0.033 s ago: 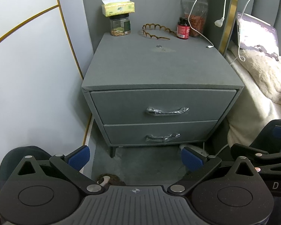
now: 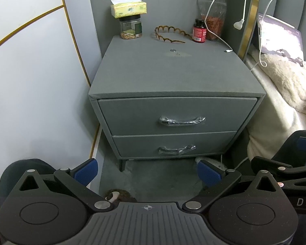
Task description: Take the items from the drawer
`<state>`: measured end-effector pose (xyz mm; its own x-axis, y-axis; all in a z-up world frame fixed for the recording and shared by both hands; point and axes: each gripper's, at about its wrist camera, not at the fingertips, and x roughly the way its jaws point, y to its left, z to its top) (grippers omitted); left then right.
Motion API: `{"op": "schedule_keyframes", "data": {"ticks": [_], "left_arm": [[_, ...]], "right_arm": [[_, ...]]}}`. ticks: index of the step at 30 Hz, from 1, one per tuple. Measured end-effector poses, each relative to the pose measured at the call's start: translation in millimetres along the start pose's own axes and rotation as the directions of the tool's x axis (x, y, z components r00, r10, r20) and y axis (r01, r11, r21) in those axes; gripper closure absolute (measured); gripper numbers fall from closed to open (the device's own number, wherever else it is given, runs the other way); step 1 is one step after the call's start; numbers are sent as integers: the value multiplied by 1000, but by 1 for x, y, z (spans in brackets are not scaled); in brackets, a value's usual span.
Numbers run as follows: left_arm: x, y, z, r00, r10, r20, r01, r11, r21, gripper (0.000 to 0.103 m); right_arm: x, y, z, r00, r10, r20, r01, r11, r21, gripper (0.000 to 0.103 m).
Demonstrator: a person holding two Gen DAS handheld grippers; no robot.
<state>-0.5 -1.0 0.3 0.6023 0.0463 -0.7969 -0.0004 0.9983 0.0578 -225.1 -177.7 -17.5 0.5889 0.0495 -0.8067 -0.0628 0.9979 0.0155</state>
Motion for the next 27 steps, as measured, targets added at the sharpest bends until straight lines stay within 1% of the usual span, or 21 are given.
{"op": "schedule_keyframes", "data": {"ticks": [10, 14, 27], "left_arm": [[-3, -5, -1, 1000, 4, 8, -4, 1000, 0, 0], [-4, -7, -2, 1000, 5, 11, -5, 1000, 0, 0], [-6, -10, -2, 1000, 5, 7, -5, 1000, -2, 0]], "right_arm": [[-3, 1, 0, 1000, -5, 18, 5, 1000, -10, 0], [1, -1, 0, 1000, -3, 7, 3, 1000, -13, 0], [-2, 0, 2, 1000, -4, 9, 4, 1000, -20, 0]]}}
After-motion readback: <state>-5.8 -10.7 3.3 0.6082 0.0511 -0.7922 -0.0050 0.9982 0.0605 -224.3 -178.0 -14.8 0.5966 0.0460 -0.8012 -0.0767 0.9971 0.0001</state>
